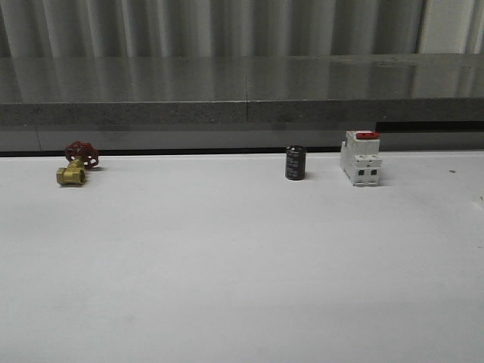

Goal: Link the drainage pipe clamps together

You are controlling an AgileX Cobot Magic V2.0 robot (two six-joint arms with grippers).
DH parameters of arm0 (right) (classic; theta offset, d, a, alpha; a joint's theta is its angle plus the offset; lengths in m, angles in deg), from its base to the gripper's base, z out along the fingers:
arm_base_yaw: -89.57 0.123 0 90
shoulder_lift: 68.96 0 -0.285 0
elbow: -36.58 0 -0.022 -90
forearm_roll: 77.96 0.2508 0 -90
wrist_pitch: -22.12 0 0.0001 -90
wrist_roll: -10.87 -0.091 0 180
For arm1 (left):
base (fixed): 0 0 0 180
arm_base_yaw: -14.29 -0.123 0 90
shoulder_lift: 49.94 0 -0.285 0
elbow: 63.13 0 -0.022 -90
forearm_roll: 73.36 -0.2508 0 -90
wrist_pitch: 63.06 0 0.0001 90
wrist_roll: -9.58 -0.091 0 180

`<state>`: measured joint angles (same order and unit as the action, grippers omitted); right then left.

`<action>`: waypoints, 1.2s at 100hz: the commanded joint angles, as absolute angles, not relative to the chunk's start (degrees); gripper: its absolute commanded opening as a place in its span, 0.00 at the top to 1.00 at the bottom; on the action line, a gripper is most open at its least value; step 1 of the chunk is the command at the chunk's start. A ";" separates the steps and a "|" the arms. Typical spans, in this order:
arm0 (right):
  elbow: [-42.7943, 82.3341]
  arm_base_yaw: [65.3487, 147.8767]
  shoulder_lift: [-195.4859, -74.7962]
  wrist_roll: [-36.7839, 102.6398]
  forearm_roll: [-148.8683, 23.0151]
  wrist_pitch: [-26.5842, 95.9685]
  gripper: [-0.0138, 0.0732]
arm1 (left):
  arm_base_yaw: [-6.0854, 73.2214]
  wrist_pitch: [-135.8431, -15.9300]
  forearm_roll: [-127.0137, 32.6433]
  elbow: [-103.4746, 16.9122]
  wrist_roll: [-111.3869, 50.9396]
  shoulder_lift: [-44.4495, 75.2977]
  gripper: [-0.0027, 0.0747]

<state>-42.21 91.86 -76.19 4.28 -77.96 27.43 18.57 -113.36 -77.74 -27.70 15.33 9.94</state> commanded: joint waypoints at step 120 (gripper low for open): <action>-41.25 91.90 -75.24 4.54 -77.96 22.69 0.92 | -2.97 -102.52 -67.39 -62.58 -9.03 66.70 0.13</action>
<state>-42.21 91.86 -76.19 4.28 -77.96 27.43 -3.09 -105.37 -67.87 -60.91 -8.72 68.53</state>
